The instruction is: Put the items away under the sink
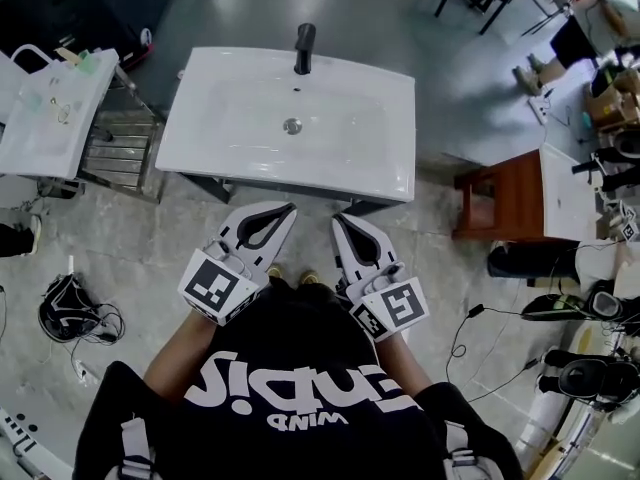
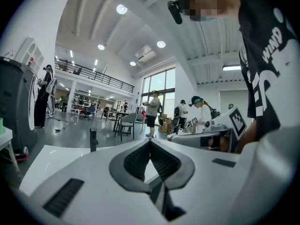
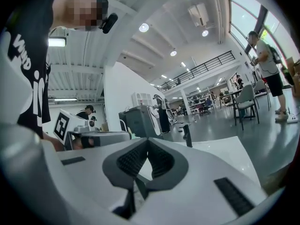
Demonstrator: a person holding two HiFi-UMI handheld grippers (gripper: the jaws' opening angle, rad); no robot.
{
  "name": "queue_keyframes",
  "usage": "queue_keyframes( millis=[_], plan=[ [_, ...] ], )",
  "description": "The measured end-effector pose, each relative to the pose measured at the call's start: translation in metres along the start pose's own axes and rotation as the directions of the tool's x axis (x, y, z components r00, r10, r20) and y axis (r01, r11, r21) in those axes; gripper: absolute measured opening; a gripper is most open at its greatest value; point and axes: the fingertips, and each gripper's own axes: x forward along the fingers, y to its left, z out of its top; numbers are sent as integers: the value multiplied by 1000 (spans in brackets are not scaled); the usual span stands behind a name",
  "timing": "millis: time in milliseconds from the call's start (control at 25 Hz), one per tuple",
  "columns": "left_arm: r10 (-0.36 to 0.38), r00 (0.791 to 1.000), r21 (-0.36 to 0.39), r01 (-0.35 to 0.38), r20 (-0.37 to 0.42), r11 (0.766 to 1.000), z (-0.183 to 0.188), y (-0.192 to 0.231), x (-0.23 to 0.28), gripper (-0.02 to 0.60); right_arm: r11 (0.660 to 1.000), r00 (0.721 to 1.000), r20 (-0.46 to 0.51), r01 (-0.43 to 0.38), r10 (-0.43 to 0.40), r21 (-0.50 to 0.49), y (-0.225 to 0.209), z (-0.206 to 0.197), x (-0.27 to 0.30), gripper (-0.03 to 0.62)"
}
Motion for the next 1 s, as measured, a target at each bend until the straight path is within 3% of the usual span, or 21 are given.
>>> queue_keyframes(
  millis=[400,1000],
  plan=[
    [25,999,29,-27,46,999,20,-3,1,20,998,998,61,16,-12,-67,-19,30,-20,18],
    [49,997,39,-52,60,998,28,-16,-1,20,997,996,87,28,-22,-74,-26,43,-43,18]
  ],
)
